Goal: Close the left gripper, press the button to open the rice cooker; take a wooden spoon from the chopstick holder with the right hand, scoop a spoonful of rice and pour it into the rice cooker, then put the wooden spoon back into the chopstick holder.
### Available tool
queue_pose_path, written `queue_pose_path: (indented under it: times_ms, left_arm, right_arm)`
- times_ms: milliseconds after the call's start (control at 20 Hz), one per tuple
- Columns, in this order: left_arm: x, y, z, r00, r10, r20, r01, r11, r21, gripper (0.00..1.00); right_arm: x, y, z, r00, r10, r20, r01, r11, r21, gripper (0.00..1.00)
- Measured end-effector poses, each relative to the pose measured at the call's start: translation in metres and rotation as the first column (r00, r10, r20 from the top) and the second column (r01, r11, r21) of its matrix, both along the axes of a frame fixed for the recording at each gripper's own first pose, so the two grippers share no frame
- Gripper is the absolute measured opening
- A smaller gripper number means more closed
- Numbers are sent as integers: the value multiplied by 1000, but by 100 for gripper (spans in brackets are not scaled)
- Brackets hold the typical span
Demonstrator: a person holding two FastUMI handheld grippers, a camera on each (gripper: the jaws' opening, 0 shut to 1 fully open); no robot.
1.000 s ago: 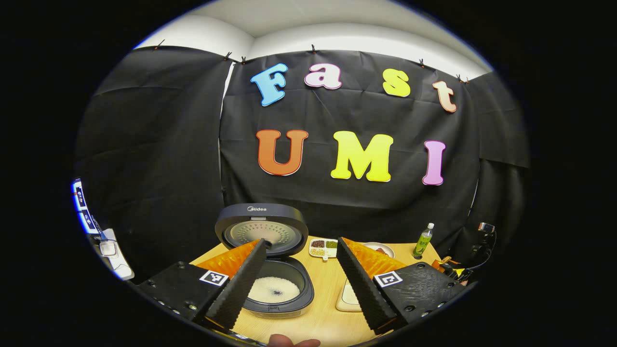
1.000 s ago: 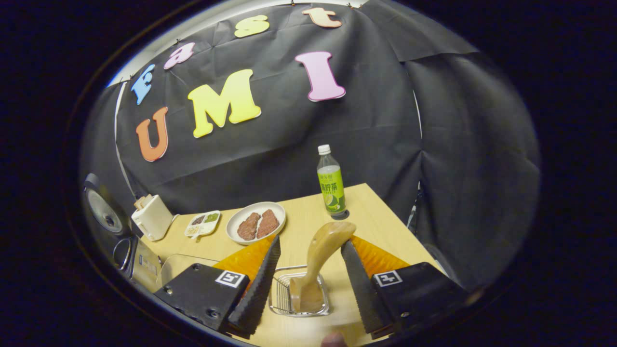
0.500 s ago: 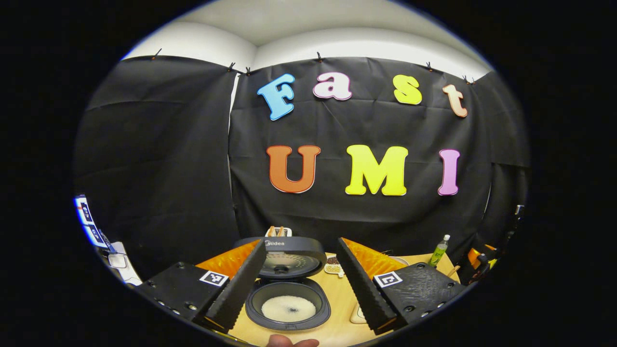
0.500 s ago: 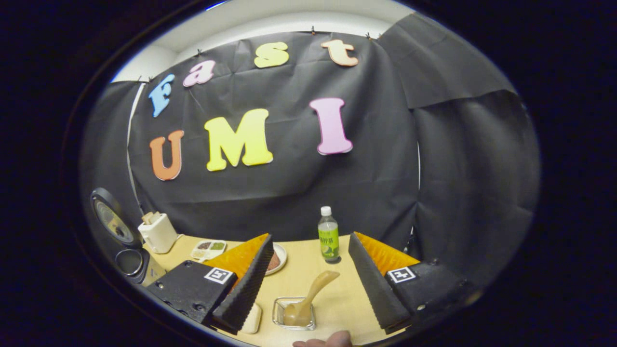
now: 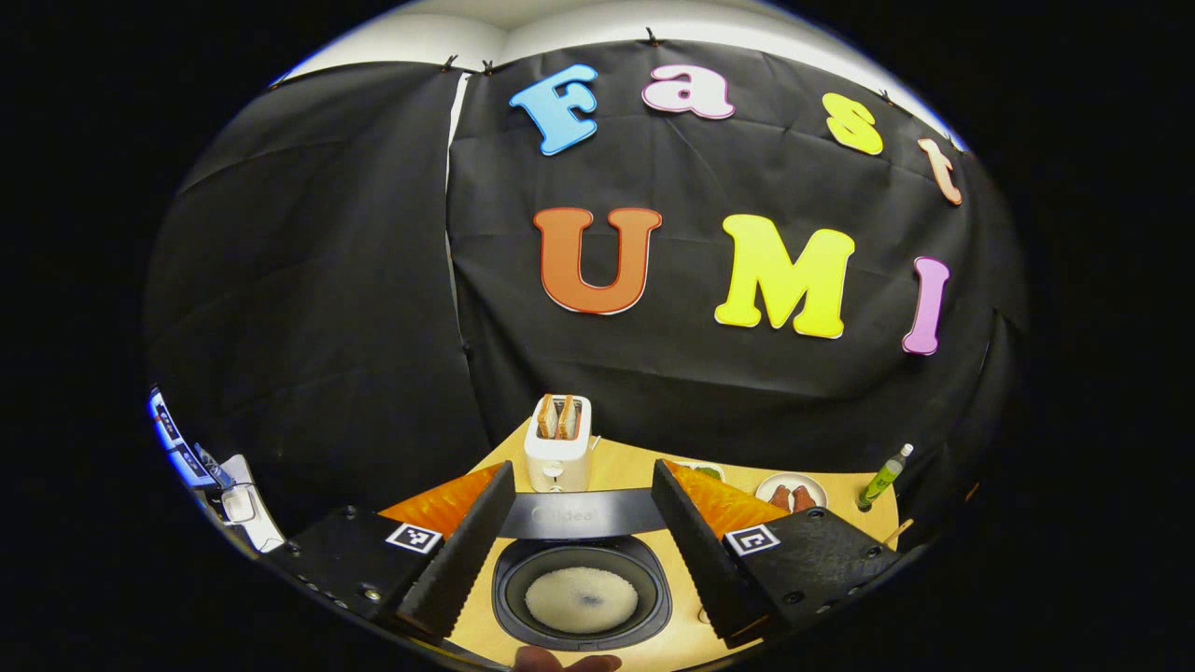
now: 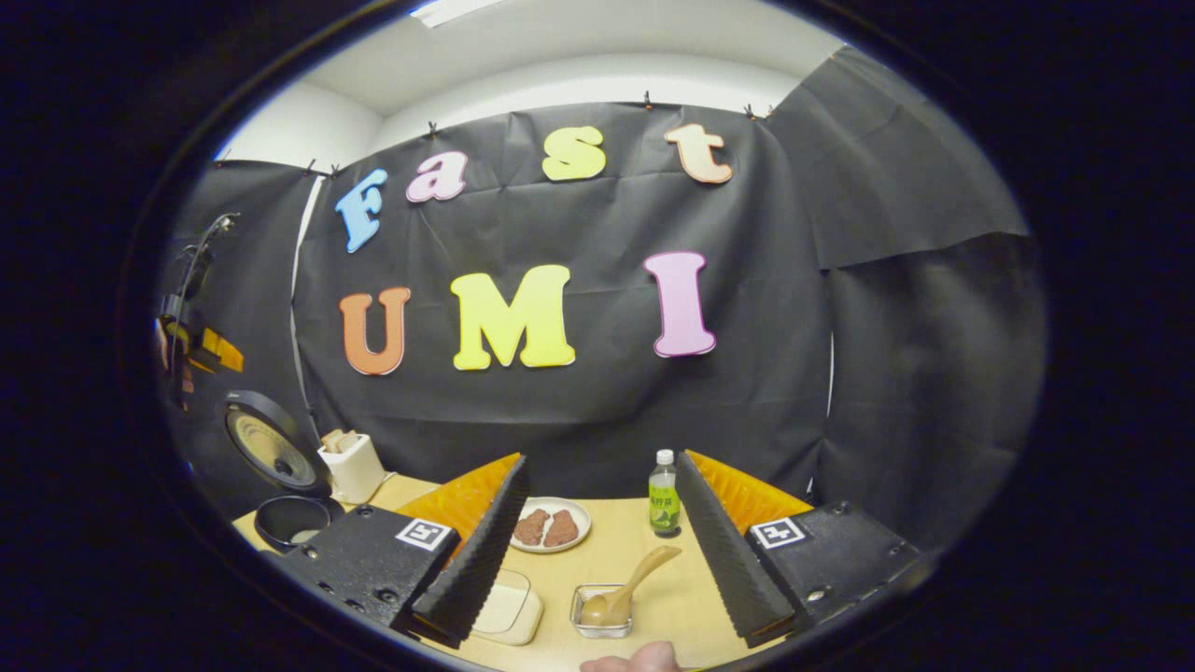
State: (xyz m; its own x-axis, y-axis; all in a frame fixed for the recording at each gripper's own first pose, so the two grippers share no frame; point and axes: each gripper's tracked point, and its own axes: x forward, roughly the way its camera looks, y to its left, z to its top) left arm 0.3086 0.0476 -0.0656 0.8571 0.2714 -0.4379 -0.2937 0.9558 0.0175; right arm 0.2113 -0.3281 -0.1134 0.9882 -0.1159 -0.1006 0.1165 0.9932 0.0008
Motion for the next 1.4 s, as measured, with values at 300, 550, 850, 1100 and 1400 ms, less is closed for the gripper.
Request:
queue_pose_path:
  times_ms: [300, 550, 850, 1100, 1400]
  left_arm:
    - [12, 10, -33, 995, 22, -99, -27, 998, -55, 95]
    - [-2, 2, -54, 990, 14, -140, -32, 991, -128, 97]
    - [-56, -21, -100, 976, 27, -216, -73, 975, -208, 96]
    - [-100, -38, -145, 957, 14, -290, -93, 961, -261, 97]
    - [-120, -46, -199, 929, -9, -370, -113, 945, -307, 96]
  right_arm:
    - [-16, 2, 6, 1000, -19, 3, 19, 1000, -4, 99]
    - [-14, 21, 7, 1000, 28, 2, -28, 1000, 11, 100]
    - [-11, 42, 5, 991, 132, -7, -132, 991, 24, 100]
    - [-22, 41, 8, 990, 142, -11, -142, 990, 11, 99]
    - [-39, 43, -4, 990, 135, -52, -134, 991, 15, 99]
